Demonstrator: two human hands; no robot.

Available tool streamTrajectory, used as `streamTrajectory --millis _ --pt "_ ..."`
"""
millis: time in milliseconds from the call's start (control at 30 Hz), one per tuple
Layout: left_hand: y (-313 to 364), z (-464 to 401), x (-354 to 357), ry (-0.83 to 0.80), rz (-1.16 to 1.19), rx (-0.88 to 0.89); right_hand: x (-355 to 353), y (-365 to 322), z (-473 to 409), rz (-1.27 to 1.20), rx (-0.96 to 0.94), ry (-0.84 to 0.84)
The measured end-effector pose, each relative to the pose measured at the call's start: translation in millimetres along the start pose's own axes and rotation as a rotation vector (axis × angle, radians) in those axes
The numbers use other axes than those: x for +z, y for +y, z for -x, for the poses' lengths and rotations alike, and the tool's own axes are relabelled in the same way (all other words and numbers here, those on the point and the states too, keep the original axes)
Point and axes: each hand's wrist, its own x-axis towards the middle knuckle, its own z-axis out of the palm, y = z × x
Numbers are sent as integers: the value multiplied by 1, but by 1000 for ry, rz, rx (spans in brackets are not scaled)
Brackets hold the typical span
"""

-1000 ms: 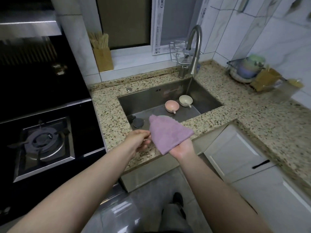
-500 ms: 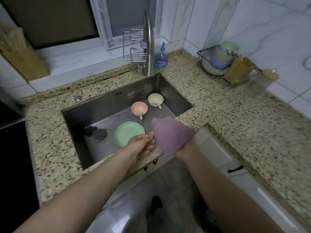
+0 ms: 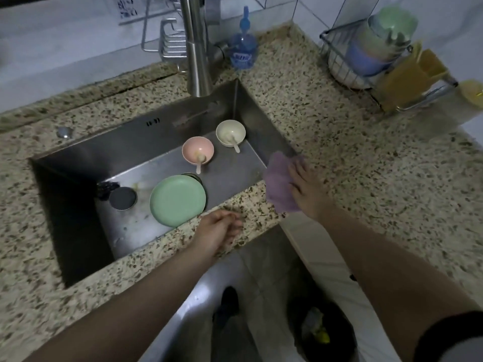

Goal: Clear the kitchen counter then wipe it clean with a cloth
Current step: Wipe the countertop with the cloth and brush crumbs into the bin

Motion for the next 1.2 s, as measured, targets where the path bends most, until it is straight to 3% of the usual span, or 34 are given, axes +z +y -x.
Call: streamTrajectory --millis 133,300,467,733,1200 --pt "-2 -9 -2 -13 14 10 8 -3 -14 108 -86 103" --pt "5 -13 -7 5 68 8 24 -4 -28 225 -153 87" --pt "11 -13 -22 52 68 74 29 -24 -18 259 -71 96" --pt "-5 5 -75 214 129 109 68 -133 35 194 -90 90" --pt "-79 110 -234 402 238 179 128 -316 105 171 -174 73"
